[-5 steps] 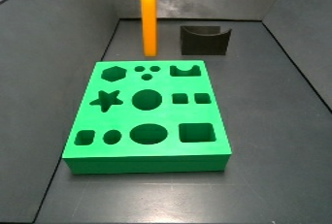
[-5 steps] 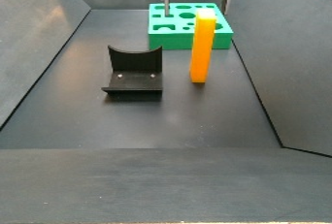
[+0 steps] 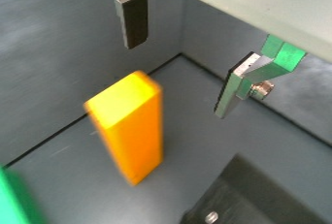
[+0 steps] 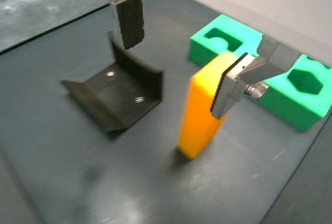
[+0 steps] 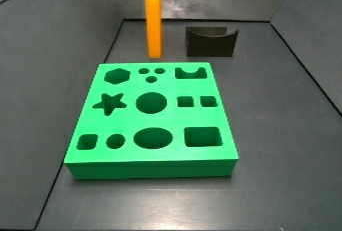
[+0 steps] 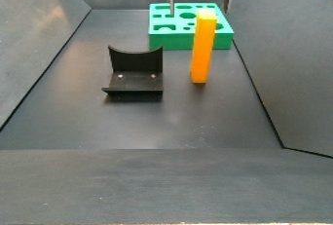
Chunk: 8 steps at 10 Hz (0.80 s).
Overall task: Pick up the rectangle object. Move up. Move to above the board. Insert the rectangle object.
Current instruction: Pick up the rectangle object.
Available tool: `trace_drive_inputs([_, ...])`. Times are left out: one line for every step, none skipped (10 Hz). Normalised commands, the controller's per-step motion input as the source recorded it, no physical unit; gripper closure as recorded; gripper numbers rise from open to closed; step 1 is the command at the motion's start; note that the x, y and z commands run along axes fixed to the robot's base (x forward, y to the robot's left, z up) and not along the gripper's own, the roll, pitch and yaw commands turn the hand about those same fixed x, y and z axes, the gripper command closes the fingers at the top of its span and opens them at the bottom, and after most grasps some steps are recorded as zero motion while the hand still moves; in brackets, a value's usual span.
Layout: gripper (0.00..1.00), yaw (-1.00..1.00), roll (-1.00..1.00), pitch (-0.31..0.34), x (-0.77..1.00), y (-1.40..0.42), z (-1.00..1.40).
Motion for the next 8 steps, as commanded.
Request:
trace_drive_inputs([0.00, 0.40, 0.00, -0.074, -0.08, -0.70, -0.20])
trace_drive_inputs([0.00, 0.36, -0.02, -0.124, -0.07, -0.55, -0.26])
trace_drive_inputs([0.00, 0.38, -0.09, -0.163, 0.00, -0.31, -0.30])
trace_drive_inputs([0.00, 0.09, 0.00, -0.181, -0.28, 0.00, -0.38])
trace_drive_inputs([0.00, -0.01, 0.01, -0.144, -0.51, 0.10, -0.29])
trace_drive_inputs([0.00, -0.10, 0.00, -0.149, -0.58, 0.18, -0.30])
trace_drive_inputs([0.00, -0.01, 0.00, -0.140, -0.40, 0.15, -0.28])
trace_drive_inputs([0.00, 0.00, 0.00, -0.143, -0.21, 0.20, -0.33])
